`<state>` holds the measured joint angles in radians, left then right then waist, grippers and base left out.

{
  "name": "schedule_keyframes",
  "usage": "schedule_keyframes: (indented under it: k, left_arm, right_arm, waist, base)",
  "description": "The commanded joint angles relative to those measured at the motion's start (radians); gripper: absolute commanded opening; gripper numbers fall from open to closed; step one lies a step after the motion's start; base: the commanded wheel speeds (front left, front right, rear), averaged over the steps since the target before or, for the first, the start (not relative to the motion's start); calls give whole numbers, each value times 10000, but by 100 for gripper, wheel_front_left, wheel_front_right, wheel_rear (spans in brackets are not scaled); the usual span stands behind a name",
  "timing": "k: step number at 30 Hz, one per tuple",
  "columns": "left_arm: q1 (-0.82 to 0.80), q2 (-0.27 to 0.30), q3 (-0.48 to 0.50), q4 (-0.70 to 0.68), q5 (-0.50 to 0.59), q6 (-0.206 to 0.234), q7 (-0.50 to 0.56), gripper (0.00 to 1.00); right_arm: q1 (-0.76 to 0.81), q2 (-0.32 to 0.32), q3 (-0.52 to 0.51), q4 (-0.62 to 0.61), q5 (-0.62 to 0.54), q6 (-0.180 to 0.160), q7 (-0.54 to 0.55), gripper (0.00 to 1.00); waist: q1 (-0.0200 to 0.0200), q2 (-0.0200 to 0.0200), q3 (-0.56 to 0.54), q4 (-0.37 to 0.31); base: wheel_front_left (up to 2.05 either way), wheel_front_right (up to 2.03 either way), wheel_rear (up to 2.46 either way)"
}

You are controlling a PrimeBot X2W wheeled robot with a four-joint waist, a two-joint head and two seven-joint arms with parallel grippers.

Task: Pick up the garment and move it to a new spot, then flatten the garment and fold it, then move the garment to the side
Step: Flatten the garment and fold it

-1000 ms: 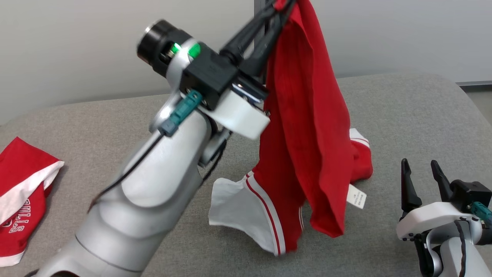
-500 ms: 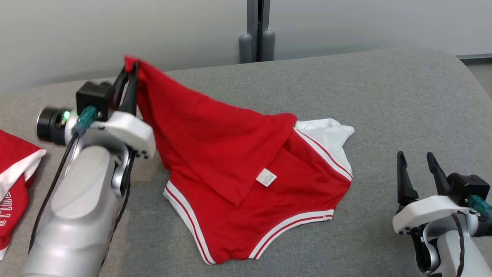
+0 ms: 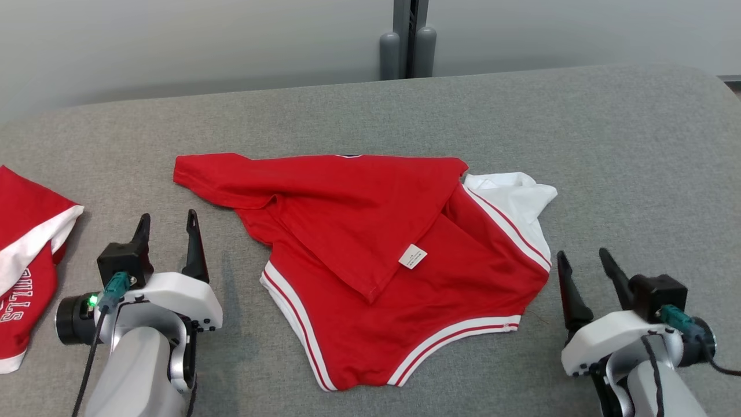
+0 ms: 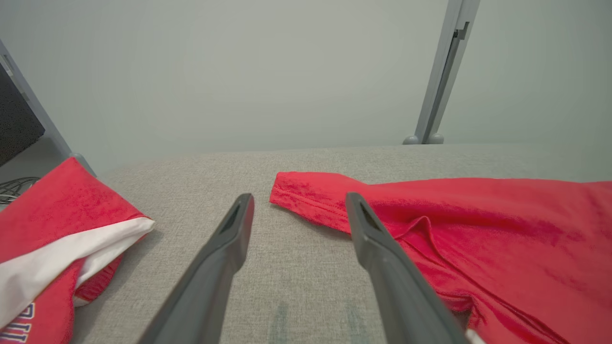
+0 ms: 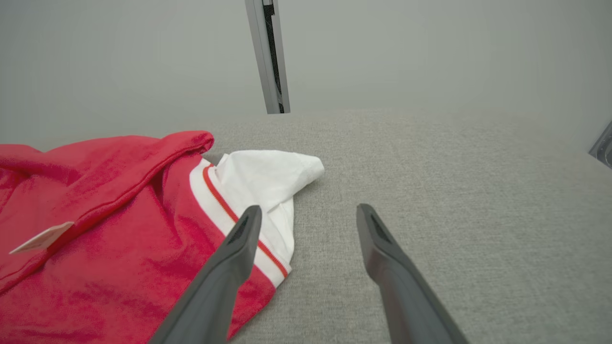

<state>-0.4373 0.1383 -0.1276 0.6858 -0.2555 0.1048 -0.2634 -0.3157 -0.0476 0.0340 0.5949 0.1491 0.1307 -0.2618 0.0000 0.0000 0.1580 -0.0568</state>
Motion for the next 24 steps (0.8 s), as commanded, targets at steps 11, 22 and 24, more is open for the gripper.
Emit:
schedule_keyframes:
  k: [11,22,24]
  left_arm:
    - [1270,-752,707,-1467,611,-484,-19,100]
    - [2143,-858,184,-2783,-88,-423,-19,100]
    - [2201,-855,-79,-2933,-154,-402,-19,100]
  right_arm:
    - [555,-64,1251,1422,264,1,-48,100]
    - [-434,-567,1792,2003,262,-2,-20,0]
    - [-833,-965,1687,1853,108,-2,-28,0]
  waist:
    - [0,0,-67,536]
    - [0,0,169,779]
    - [0,0,238,894]
  base:
    - [0,0,0]
    - [0,0,0]
    - [0,0,0]
